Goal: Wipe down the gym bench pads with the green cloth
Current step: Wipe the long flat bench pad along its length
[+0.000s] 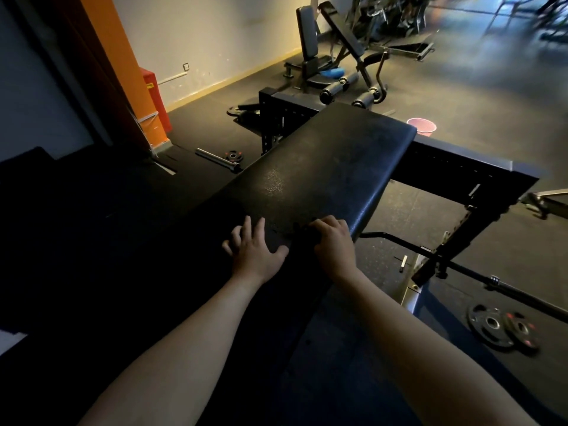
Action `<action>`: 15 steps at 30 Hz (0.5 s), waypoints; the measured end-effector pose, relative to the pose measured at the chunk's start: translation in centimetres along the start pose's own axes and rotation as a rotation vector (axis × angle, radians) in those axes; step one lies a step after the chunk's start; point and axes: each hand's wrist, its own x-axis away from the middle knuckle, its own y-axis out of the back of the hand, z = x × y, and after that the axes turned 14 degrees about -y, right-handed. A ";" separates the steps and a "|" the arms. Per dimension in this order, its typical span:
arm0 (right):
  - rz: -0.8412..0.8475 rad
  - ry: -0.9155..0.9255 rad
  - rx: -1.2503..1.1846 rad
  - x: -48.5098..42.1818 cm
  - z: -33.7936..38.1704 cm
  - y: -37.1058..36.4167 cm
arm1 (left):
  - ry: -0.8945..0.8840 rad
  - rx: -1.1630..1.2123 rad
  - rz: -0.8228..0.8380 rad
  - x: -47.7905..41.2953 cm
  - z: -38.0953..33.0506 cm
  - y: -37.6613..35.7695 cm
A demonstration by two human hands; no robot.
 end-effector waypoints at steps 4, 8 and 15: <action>-0.057 -0.120 -0.038 1.2 -0.6 0.3 | -0.029 0.015 0.008 0.3 0.1 0.2; -0.004 -0.135 -0.137 0.1 2.0 -0.7 | -0.034 0.023 0.032 0.0 0.5 0.2; 0.246 0.084 -0.211 -3.2 7.8 -3.2 | -0.088 0.033 -0.032 -0.1 1.2 -0.5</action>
